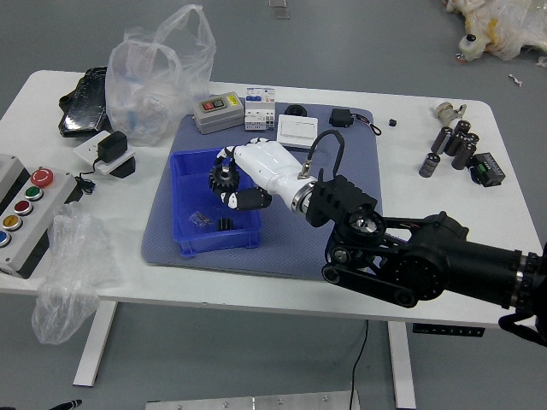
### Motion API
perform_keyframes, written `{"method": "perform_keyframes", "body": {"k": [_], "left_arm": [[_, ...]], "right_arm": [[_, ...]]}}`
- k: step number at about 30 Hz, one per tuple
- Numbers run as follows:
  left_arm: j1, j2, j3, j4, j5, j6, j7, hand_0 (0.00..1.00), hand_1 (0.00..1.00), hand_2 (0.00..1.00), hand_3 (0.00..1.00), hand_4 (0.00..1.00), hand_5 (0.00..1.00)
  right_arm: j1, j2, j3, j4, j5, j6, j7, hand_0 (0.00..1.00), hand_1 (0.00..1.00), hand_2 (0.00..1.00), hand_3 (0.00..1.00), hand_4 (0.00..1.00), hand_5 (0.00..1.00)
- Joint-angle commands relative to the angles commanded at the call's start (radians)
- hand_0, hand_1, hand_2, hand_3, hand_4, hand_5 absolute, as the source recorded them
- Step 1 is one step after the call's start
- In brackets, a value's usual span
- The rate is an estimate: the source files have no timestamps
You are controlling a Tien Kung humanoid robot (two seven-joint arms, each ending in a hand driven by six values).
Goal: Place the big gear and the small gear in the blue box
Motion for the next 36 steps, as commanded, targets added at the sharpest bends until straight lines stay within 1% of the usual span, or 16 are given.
{"method": "perform_keyframes", "body": {"k": [1,2,6,7,13,14,17,19,23,24,25,27,30,31,32,36], "left_arm": [[0.000,0.000,-0.004,0.000,0.004,0.000,0.002,0.716,0.623,0.629,0.730,0.824,0.624],[0.000,0.000,-0.016,-0.001,0.015,-0.001,0.007,0.716,0.623,0.629,0.730,0.826,0.626],[-0.003,0.001,-0.047,-0.003,0.046,-0.003,0.021,0.716,0.623,0.629,0.730,0.826,0.626],[-0.003,0.001,-0.047,-0.003,0.047,-0.003,0.021,0.716,0.623,0.629,0.730,0.828,0.630],[-0.004,0.002,-0.049,-0.002,0.050,-0.004,0.020,0.716,0.623,0.629,0.730,0.828,0.630],[-0.004,0.001,-0.049,-0.002,0.051,-0.004,0.021,0.715,0.622,0.628,0.730,0.827,0.629],[-0.003,0.000,-0.050,-0.002,0.051,-0.004,0.021,0.715,0.622,0.628,0.730,0.827,0.629],[-0.002,0.000,-0.050,-0.002,0.051,-0.004,0.021,0.715,0.622,0.628,0.730,0.827,0.629],[-0.002,0.000,-0.047,-0.002,0.044,-0.003,0.019,0.715,0.622,0.628,0.730,0.827,0.629],[-0.002,0.000,-0.046,-0.002,0.043,-0.002,0.018,0.715,0.622,0.628,0.730,0.827,0.629],[-0.002,0.000,-0.045,-0.001,0.040,-0.002,0.018,0.715,0.622,0.628,0.730,0.827,0.628],[-0.002,0.000,-0.041,-0.001,0.034,-0.001,0.016,0.715,0.622,0.628,0.730,0.827,0.628],[0.001,0.001,-0.038,0.000,0.027,0.001,0.014,0.715,0.622,0.628,0.730,0.827,0.628],[0.001,0.002,-0.039,0.000,0.028,0.002,0.014,0.715,0.622,0.628,0.730,0.827,0.628],[0.002,0.002,-0.039,0.000,0.028,0.002,0.014,0.715,0.622,0.628,0.730,0.826,0.626],[0.007,0.001,-0.036,0.001,0.022,0.003,0.012,0.715,0.622,0.628,0.730,0.826,0.626]], "right_arm": [[0.000,0.002,-0.003,-0.002,0.000,0.002,0.004,0.842,0.665,0.579,0.744,0.494,0.013],[-0.001,0.004,-0.006,-0.006,0.000,0.001,0.009,0.842,0.707,0.758,0.783,0.519,0.050],[-0.010,0.012,-0.011,-0.026,0.005,-0.003,0.011,0.842,0.707,0.758,0.783,0.519,0.050],[-0.011,0.013,-0.012,-0.029,0.006,-0.003,0.011,0.868,0.783,0.898,0.903,0.581,0.086],[-0.023,0.014,-0.017,-0.039,0.015,0.007,0.001,0.868,0.783,0.898,0.903,0.581,0.086],[-0.024,0.014,-0.017,-0.039,0.016,0.008,0.000,0.880,0.832,0.966,0.986,0.642,0.136],[-0.031,0.012,-0.009,-0.040,0.017,0.005,0.001,0.880,0.832,0.966,0.986,0.642,0.136],[-0.040,0.008,0.012,-0.038,0.015,-0.007,0.007,0.877,0.832,0.956,0.976,0.634,0.135],[-0.083,-0.020,0.093,-0.013,0.050,-0.066,0.045,0.877,0.832,0.956,0.976,0.634,0.135],[-0.102,-0.032,0.120,-0.003,0.070,-0.086,0.063,0.877,0.832,0.956,0.976,0.634,0.135],[-0.123,-0.046,0.151,0.006,0.092,-0.107,0.083,0.837,0.828,0.906,0.933,0.639,0.156],[-0.164,-0.072,0.212,0.016,0.136,-0.147,0.124,0.837,0.828,0.906,0.933,0.639,0.156],[-0.227,-0.110,0.310,0.011,0.201,-0.196,0.188,0.837,0.828,0.906,0.933,0.639,0.156],[-0.247,-0.121,0.343,0.008,0.221,-0.208,0.210,0.837,0.828,0.906,0.933,0.639,0.156],[-0.271,-0.133,0.378,0.005,0.243,-0.220,0.234,0.901,0.859,0.879,0.883,0.692,0.270],[-0.365,-0.162,0.529,-0.007,0.327,-0.239,0.333,0.901,0.859,0.879,0.883,0.692,0.270]]}}
